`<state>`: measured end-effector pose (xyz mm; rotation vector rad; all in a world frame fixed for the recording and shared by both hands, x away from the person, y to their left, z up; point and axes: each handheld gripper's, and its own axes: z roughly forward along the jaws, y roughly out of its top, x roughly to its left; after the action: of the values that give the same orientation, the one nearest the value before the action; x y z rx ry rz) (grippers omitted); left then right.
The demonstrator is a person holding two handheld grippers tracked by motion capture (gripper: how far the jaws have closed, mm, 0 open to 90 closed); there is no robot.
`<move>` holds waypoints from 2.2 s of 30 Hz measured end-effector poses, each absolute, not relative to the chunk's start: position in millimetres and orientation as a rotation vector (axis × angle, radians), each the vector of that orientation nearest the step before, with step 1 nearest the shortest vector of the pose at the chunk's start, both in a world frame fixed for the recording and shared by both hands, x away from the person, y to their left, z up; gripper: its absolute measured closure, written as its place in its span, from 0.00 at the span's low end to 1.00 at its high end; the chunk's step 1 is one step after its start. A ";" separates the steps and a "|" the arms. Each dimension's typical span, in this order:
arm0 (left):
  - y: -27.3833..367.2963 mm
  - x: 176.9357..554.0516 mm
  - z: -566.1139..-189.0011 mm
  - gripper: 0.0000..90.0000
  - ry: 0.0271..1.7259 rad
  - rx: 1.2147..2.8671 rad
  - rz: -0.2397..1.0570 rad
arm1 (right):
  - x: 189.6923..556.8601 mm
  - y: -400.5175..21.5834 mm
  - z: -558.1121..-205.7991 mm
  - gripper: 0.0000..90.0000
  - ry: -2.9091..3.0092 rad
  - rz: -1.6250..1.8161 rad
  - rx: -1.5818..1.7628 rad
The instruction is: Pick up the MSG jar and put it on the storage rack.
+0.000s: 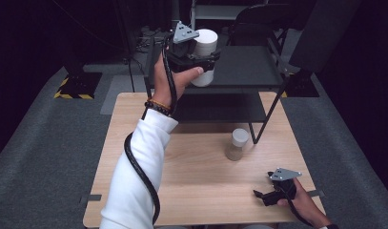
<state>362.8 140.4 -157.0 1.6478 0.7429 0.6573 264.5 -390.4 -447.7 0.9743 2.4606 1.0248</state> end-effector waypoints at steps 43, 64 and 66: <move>139.6 403.7 -180.2 0.34 0.809 1.610 0.637 | 263.8 -390.1 -447.7 0.00 2.458 1.024 0.979; 150.1 385.4 -188.4 0.01 0.779 1.506 0.704 | 263.9 -390.1 -447.7 0.00 2.458 1.024 0.978; 151.7 382.8 -188.0 0.00 0.774 1.515 0.702 | 263.9 -390.1 -447.7 0.00 2.458 1.024 0.979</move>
<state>382.8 151.7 -188.0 1.5154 0.7740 0.7017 263.9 -390.1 -447.7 0.9785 2.4579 1.0242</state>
